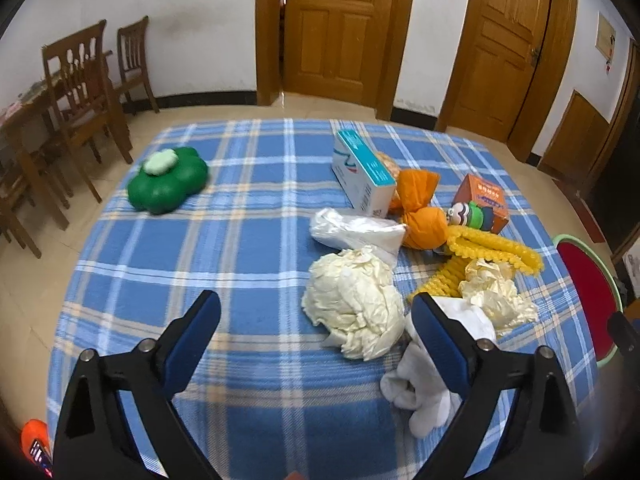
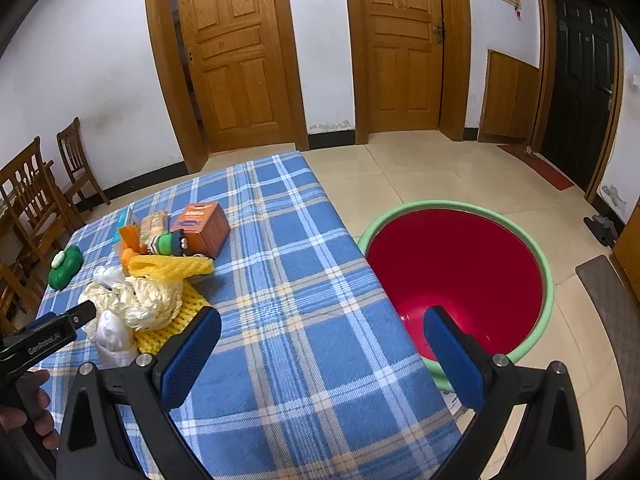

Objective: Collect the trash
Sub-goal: 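Grasp a crumpled paper ball with the left gripper while the right gripper grasps another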

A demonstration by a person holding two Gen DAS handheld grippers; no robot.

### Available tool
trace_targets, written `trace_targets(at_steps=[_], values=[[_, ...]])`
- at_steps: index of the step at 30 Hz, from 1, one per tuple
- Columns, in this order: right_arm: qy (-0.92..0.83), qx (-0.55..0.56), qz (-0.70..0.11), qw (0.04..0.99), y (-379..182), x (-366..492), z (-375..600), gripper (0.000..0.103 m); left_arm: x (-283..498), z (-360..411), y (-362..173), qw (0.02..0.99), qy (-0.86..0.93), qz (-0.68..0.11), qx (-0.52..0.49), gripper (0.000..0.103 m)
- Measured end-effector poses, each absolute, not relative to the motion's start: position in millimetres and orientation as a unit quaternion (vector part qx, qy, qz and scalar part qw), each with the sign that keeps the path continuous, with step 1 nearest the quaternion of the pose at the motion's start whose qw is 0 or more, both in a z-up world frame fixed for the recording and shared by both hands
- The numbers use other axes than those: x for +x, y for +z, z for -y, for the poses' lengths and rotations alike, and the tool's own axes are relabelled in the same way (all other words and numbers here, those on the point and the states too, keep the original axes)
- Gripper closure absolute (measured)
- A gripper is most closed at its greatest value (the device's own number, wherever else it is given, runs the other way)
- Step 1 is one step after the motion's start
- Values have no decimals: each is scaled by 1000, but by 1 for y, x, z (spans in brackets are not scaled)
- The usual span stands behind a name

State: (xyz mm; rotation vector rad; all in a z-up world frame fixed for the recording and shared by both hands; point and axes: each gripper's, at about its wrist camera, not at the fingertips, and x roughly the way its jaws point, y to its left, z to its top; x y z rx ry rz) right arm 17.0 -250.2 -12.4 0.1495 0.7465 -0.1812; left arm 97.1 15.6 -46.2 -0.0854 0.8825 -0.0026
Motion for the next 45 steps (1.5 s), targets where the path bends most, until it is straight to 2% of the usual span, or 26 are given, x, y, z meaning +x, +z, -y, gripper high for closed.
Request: trace_targets(at_steps=[9,11,16,22,24,28,41,45], values=[[-92,76,-371,921,-20,34,252,0,118,-9,-70,886,-23,-459,-57,17],[-90,76,-374,920,-21,38,250,0,120,-9,-73,884,-33,-462,-64,29],[-78,76,-381,918,-23,46,242,0,124,-12,-79,879,-54,-467,-79,41],[-63,79,-393,914,-28,53,231,0,127,-15,-80,878,-56,-467,-86,42],[-61,76,-396,913,-29,53,226,0,127,-17,-80,879,-62,-466,-88,46],[-56,71,-395,914,-27,53,216,0,124,-24,-78,879,-66,-462,-101,49],[-19,80,-408,909,-25,69,167,0,109,-56,-57,910,-28,-410,-63,49],[-18,79,-419,905,-31,83,152,9,106,-68,-58,914,-26,-399,-67,49]])
